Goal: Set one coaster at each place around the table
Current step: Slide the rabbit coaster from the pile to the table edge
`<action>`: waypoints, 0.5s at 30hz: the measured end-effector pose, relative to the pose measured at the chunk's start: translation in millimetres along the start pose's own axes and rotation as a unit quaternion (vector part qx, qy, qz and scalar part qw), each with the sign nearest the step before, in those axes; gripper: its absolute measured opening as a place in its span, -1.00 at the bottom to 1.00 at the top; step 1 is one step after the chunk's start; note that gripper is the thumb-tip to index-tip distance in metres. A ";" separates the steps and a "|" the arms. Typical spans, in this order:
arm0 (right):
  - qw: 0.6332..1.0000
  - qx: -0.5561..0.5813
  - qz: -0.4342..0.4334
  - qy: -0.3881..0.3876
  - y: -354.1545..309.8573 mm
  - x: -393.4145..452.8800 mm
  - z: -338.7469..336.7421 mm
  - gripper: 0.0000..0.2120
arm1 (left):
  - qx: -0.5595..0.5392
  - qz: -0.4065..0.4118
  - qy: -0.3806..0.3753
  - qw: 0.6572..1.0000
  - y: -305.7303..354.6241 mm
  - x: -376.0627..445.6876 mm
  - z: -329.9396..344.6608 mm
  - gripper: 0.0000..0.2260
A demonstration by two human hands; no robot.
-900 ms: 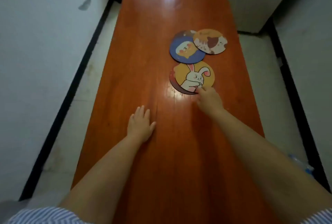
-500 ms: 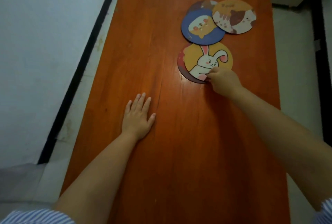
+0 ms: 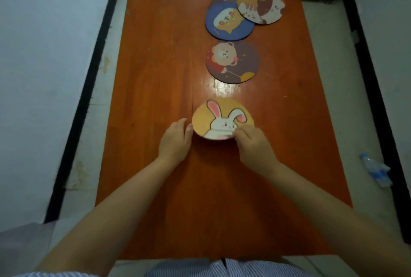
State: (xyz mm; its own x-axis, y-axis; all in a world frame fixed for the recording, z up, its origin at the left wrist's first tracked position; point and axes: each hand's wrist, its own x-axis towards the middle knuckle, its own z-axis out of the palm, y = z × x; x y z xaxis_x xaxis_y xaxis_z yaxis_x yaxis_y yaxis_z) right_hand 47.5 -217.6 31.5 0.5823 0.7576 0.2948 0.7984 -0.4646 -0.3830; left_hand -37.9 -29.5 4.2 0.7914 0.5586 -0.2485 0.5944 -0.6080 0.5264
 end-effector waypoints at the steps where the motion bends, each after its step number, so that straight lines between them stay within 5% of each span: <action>1: 1.000 0.006 0.001 -0.022 -11.7 -24.8 1.9 -0.84 | -0.084 -0.040 -0.027 0.995 1.4 -12.1 -0.1 -0.58; 5: 0.996 0.021 0.022 -0.079 -44.2 -97.0 8.4 -0.83 | -0.274 -0.211 -0.112 0.931 -6.1 -53.8 0.2 -0.58; 11: 0.990 0.016 0.047 -0.129 -69.0 -142.1 9.6 -0.88 | -0.226 -0.135 -0.181 0.948 -28.5 -98.2 1.3 -0.76; 15: 0.939 0.033 0.328 -0.095 -68.5 -136.2 12.5 -0.67 | -0.173 -0.113 -0.179 0.962 -37.3 -107.6 5.7 -0.79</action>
State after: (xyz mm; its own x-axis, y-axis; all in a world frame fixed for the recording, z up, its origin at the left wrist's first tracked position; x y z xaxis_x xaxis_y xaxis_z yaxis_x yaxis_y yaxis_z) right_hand -88.4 -283.3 6.6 0.9029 0.3889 -0.1830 0.2620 -0.8356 -0.4829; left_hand -144.4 -70.2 6.7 0.6836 0.3867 -0.6190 0.7222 -0.2357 0.6503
